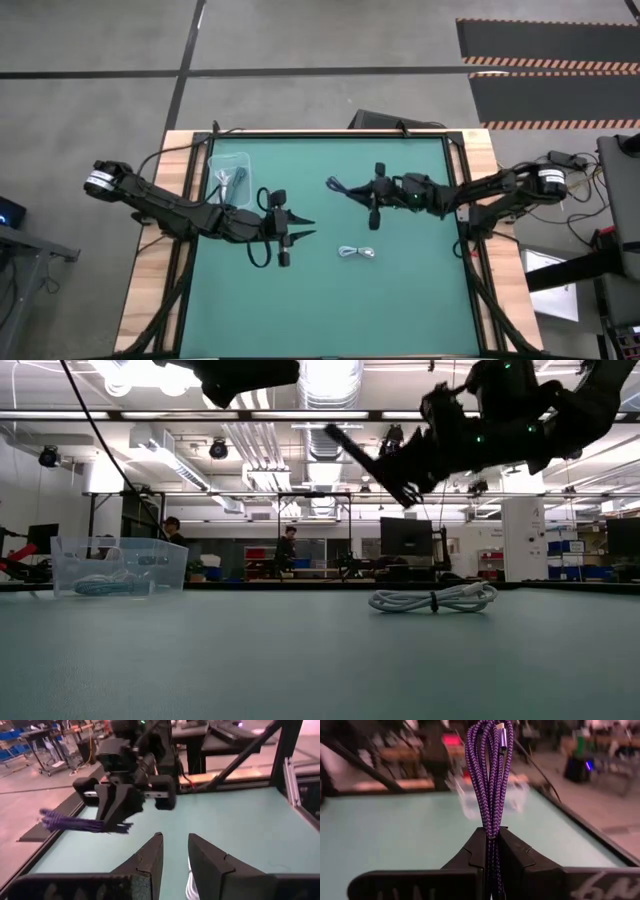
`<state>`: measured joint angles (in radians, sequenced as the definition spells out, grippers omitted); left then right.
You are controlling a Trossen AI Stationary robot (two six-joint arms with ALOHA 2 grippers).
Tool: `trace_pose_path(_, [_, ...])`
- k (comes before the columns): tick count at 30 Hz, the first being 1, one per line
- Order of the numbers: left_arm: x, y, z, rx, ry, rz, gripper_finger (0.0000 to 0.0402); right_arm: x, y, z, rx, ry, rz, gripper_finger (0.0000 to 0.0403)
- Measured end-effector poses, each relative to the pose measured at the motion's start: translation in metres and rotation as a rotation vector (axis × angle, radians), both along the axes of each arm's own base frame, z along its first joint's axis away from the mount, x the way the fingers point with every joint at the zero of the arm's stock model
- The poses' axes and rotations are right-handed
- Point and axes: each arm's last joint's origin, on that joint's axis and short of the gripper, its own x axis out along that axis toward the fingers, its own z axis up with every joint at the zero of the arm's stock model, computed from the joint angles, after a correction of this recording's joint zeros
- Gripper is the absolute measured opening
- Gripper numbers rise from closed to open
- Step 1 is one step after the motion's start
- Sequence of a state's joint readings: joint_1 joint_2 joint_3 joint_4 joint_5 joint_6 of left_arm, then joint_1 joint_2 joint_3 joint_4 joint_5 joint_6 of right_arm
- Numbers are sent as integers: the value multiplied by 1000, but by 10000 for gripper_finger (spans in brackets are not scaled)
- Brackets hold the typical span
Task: Pick and place USB-C Cables
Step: Put the violet charger cable into the transparent bin
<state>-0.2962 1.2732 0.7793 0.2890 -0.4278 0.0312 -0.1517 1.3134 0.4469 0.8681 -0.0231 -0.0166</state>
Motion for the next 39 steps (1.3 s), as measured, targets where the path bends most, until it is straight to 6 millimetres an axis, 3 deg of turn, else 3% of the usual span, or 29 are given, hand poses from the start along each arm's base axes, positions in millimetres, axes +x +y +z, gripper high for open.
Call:
trace_pose_path(6, [0,0,2,-5,-19,0,75,11,23,6,-46,-215,89,18])
trace_pose_path(16, [2,1,9,-26,-93,6,75,26,51,-1,-60,-436,193,18])
trace_pose_path(26, [2,4,10,-30,-105,16,75,60,66,2,-62,-477,310,18])
trace_pose_path(35, [3,3,13,-43,-141,0,78,67,69,7,-83,-506,337,17])
trace_pose_path(39, [3,2,13,-46,-140,-23,102,68,69,7,-87,-505,336,17])
